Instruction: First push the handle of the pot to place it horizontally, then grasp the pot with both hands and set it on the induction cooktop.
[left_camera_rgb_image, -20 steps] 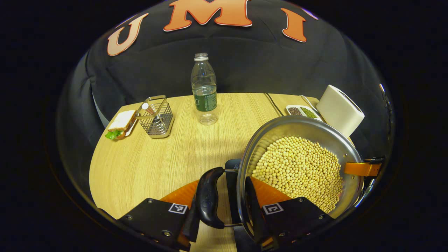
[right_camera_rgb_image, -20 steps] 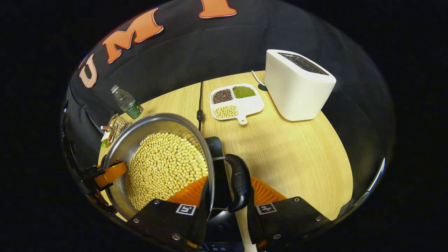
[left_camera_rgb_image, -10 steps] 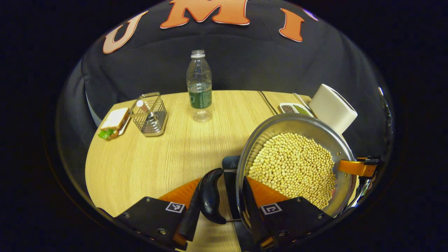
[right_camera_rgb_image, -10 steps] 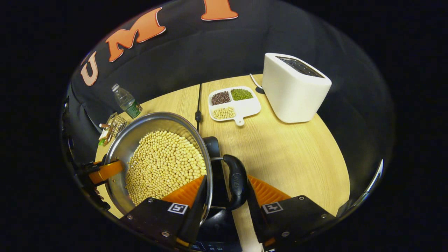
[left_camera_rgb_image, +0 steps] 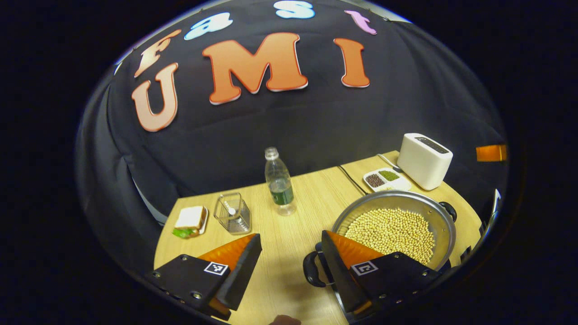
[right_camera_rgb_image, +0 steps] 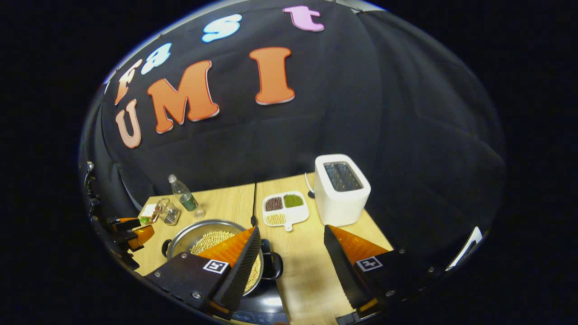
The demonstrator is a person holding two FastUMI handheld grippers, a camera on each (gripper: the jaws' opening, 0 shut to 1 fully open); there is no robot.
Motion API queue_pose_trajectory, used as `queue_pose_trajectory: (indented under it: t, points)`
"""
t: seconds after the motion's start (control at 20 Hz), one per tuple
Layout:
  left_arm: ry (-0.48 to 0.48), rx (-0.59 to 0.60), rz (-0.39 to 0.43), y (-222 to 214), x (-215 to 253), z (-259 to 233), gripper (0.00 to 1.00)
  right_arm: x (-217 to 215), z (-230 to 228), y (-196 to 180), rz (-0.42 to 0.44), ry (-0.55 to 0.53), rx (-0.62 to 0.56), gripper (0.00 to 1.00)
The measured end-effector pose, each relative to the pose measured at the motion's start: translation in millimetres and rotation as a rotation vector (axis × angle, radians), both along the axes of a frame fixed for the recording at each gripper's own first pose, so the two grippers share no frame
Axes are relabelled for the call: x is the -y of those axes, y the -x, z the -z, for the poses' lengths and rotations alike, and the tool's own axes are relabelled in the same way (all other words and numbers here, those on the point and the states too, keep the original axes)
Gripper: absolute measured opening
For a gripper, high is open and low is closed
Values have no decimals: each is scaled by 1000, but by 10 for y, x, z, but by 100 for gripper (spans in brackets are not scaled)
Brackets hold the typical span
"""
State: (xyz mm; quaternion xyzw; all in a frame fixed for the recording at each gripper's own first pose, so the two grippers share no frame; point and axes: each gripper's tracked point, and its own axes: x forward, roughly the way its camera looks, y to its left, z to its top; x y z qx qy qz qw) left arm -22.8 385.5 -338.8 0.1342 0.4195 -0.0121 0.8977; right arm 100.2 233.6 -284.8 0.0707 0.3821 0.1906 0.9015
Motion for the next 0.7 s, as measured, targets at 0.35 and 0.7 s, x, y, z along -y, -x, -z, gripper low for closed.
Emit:
queue_pose_trajectory:
  t: [0.35, 0.7]
  points:
    - [84, 287, -63, -463, -117, -1640, 83, 772, -1355, -253, 75, 51, 309, 94]
    - [159, 557, -168, -809, -450, -3224, 84, 1304, -2564, -299, 129, 139, 519, 94]
